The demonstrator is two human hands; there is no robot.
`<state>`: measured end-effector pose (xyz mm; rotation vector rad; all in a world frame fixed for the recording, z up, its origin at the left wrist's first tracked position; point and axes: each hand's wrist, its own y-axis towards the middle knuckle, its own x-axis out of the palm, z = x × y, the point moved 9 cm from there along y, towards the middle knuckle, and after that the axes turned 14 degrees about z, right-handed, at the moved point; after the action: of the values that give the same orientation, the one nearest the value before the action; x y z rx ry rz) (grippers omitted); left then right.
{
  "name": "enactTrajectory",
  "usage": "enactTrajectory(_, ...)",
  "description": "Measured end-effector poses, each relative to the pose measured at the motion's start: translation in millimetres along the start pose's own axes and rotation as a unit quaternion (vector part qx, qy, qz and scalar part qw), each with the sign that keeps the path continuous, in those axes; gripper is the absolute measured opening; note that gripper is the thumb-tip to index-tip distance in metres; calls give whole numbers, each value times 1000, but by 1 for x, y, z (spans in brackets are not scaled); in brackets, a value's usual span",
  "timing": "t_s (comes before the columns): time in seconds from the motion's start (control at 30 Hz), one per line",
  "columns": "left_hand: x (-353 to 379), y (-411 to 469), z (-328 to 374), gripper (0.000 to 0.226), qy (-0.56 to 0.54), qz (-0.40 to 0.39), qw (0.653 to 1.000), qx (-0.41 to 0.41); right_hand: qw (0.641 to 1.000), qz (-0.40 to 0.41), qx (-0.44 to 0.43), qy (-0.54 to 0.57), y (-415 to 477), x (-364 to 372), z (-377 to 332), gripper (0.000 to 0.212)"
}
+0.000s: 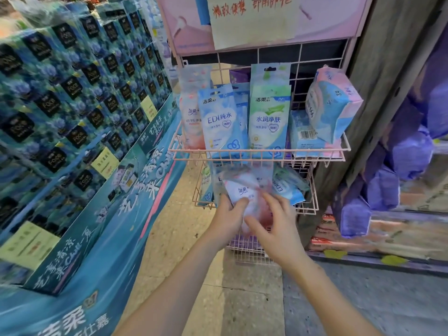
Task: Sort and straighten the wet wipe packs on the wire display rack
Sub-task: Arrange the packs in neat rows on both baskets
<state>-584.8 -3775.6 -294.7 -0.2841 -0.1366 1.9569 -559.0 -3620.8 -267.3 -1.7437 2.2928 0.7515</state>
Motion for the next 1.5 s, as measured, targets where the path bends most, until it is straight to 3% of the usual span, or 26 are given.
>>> enactTrajectory(0.17, -27, -4, -7, 33, -7, 5, 1000, -13, 999, -41, 7, 34, 7, 24, 0, 43)
enactTrajectory(0.27, -51, -4, -6, 33, -18, 30, 999, -1, 994, -60, 40, 78, 8, 36, 2, 37)
enactTrajectory(0.33, -66, -5, -6, 30, -20, 42, 999, 0, 994, -27, 70, 82, 18, 37, 10, 31)
enactTrajectory(0.47, -86, -10, -7, 26, -3, 53, 999, 6, 985, 110, 133, -1, 54, 17, 36, 22)
enactTrajectory(0.63, -98, -13, -3, 27, 11, 55, 998, 13, 961, 63, 188, -195, 78, 42, 60, 45)
enactTrajectory(0.7, -100, -12, -2, 27, 13, 52, 998, 18, 959, 64, 223, -164, 86, 46, 70, 40)
enactTrajectory(0.83, -103, -5, 3, 25, 7, 32, 999, 33, 971, 120, 207, 25, 85, 36, 70, 35)
enactTrajectory(1.07, -109, 13, 11, 27, -57, -14, 998, 29, 962, 222, 156, 31, 40, -26, 34, 27)
enactTrajectory(1.27, -114, 19, 16, 29, -97, -63, 993, 23, 972, 154, 141, 105, 2, -21, -20, 24)
enactTrajectory(1.5, -131, 27, 66, 32, -113, -94, 983, 110, 976, 112, 91, 160, 6, 16, -104, 35)
